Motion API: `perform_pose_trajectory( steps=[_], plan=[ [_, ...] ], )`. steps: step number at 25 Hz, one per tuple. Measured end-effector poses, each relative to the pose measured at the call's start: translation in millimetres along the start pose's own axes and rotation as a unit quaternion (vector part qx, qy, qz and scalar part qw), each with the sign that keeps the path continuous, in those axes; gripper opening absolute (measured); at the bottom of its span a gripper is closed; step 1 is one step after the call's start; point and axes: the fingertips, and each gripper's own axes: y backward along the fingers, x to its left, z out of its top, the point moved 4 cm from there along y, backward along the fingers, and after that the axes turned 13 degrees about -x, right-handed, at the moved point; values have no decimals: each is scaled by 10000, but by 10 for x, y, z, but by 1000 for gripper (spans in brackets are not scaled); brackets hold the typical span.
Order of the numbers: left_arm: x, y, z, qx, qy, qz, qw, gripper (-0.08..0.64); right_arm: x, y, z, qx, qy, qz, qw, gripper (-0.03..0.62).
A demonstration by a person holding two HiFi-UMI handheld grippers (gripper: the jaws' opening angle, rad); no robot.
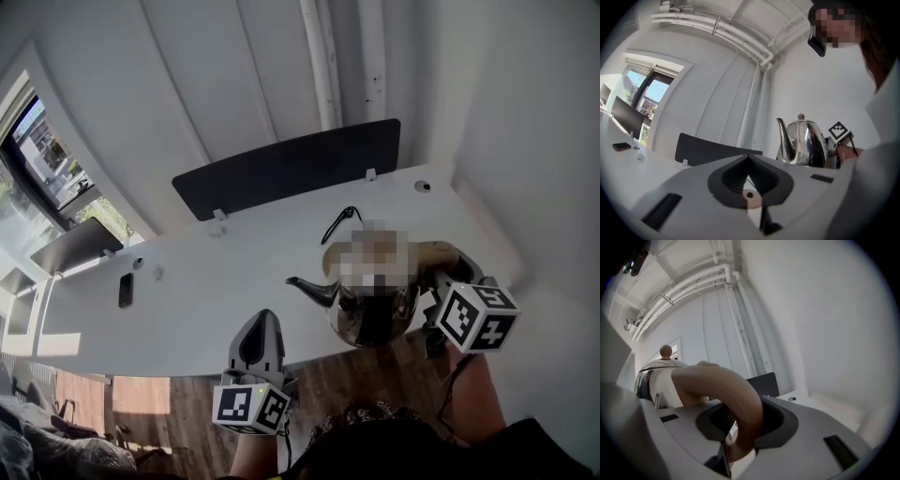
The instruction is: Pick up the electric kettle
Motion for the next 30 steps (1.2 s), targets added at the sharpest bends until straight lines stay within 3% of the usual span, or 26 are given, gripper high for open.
perform_pose_trajectory(
  steps=[4,15,22,30],
  plan=[
    [-50,-139,-39,-32,-22,-4,10000,-9,-113,-105,24,-61,-55,36,10000,123],
    [-986,460,56,-159,-4,88,9998,-9,-585,776,257,-73,-56,130,9999,123],
    [-1965,1268,-17,-225,43,247,9994,-9,-1138,1800,372,-109,45,235,9997,123],
    [-2018,1356,-25,-202,-10,407,9990,-9,-1155,1727,353,-251,65,447,9987,117]
  ],
)
